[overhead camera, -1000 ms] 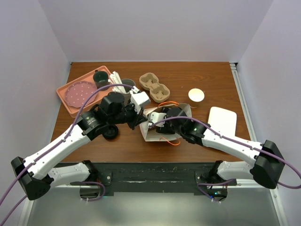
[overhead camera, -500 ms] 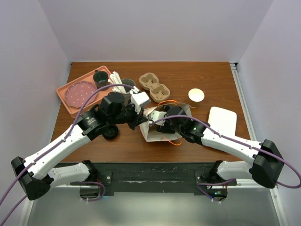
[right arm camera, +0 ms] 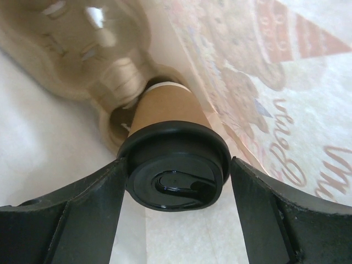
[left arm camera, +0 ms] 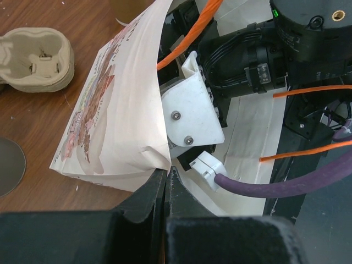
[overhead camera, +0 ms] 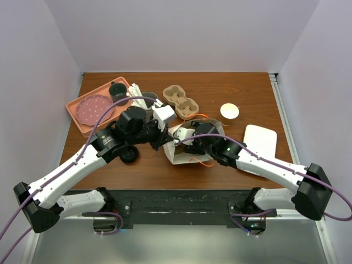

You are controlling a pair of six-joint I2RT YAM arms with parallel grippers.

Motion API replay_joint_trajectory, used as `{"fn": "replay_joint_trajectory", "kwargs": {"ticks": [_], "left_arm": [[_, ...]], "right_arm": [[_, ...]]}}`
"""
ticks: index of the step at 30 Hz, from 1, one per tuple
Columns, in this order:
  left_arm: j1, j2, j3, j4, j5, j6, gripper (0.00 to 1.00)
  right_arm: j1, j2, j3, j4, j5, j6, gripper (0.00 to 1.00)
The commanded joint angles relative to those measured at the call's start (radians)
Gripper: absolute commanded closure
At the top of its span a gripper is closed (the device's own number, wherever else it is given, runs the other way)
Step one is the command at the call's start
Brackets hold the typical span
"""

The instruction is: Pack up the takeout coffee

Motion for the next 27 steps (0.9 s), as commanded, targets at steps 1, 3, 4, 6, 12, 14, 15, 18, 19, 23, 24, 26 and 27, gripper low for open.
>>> {"fn": "replay_joint_trajectory", "kwargs": {"ticks": [1,3,4,6,12,14,15,18,19,23,24,26,27], "left_arm": [[-0.007,0.005,0.05,0.02,0.013,-0.017,1.0],[-0.006,0.006,0.051,0.02,0.013,-0.015,1.0],[-0.006,0.008,0.053,0.019,0.013,-0.017,1.0],[-0.006,0.005,0.053,0.02,0.014,-0.017,1.0],[-0.006,0.003,0.047,0.019,0.016,-0.02,1.0],[-0.006,0.002,0.044,0.019,0.016,-0.021,1.0],[-0.006,0.002,0.044,0.019,0.014,-0.02,1.0],[-0.006,0.003,0.045,0.017,0.013,-0.021,1.0],[-0.006,0.002,0.047,0.017,0.013,-0.02,1.0],[-0.006,0.006,0.045,0.017,0.008,-0.014,1.0],[-0.006,0.008,0.048,0.016,0.008,-0.014,1.0],[-0.006,0.009,0.048,0.019,0.007,-0.011,1.0],[-0.006,0.009,0.048,0.02,0.007,-0.012,1.0]], "right_arm": [[-0.007,-0.037,0.058,0.017,0.054,0.009,0.21],[-0.01,-0.039,0.061,0.018,0.071,0.011,0.21],[-0.011,-0.037,0.062,0.018,0.077,0.009,0.22],[-0.014,-0.03,0.061,0.02,0.093,0.006,0.26],[-0.017,-0.022,0.039,0.041,0.102,0.009,0.41],[-0.017,-0.019,0.039,0.045,0.1,0.011,0.47],[-0.019,-0.019,0.039,0.045,0.099,0.014,0.5],[-0.017,-0.022,0.045,0.029,0.097,0.009,0.59],[-0.017,-0.025,0.045,0.026,0.102,0.003,0.6],[-0.017,-0.042,0.053,0.006,0.108,-0.011,0.61],[-0.017,-0.043,0.058,-0.011,0.108,-0.015,0.61],[-0.019,-0.045,0.068,-0.028,0.105,-0.025,0.62],[-0.017,-0.048,0.071,-0.041,0.107,-0.035,0.63]]}}
